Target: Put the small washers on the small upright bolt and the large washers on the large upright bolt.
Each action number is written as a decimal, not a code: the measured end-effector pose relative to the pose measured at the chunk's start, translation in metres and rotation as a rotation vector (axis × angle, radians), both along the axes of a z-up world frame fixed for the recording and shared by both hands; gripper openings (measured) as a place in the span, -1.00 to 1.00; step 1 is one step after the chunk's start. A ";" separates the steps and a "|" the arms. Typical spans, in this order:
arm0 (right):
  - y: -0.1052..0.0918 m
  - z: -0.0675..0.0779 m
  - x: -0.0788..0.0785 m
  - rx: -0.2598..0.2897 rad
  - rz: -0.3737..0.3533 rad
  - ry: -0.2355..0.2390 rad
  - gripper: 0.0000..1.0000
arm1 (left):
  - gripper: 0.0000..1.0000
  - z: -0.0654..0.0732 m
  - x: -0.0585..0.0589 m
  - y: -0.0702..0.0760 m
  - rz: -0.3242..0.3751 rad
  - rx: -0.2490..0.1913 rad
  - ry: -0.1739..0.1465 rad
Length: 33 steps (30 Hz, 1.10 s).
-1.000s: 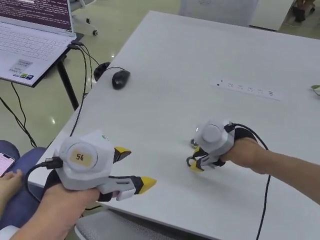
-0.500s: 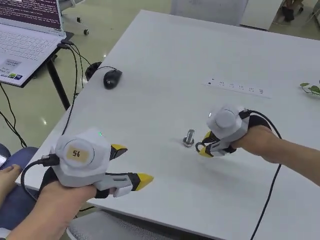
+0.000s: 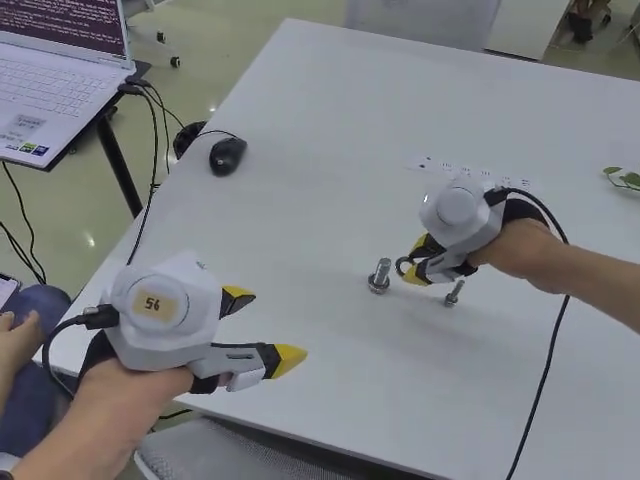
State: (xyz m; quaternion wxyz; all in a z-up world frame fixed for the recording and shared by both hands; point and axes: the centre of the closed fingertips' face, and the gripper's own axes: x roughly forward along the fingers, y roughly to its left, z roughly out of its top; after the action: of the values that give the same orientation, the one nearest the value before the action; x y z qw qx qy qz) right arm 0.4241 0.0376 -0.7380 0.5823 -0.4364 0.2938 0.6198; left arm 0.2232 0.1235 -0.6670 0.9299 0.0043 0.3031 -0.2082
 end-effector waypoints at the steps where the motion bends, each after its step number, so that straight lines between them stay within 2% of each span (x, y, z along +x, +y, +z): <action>1: 0.003 0.001 0.000 -0.002 0.005 0.001 -0.54 | 0.14 0.000 0.000 0.000 0.002 -0.002 0.000; 7: 0.017 0.003 0.004 -0.010 0.029 0.006 -0.54 | 0.14 0.000 -0.001 0.001 0.008 -0.004 0.000; 13: 0.026 -0.005 0.004 -0.034 0.043 0.024 -0.54 | 0.14 0.000 -0.001 0.003 0.016 -0.006 0.001; 33: 0.027 -0.021 0.004 -0.085 0.053 0.040 -0.54 | 0.13 -0.003 -0.004 0.011 0.030 -0.010 0.010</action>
State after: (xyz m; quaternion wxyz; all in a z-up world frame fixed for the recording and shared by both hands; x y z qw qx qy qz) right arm 0.4281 0.0649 -0.7592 0.5406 -0.4559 0.3195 0.6307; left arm 0.2194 0.1341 -0.6705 0.9314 -0.0059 0.3068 -0.1958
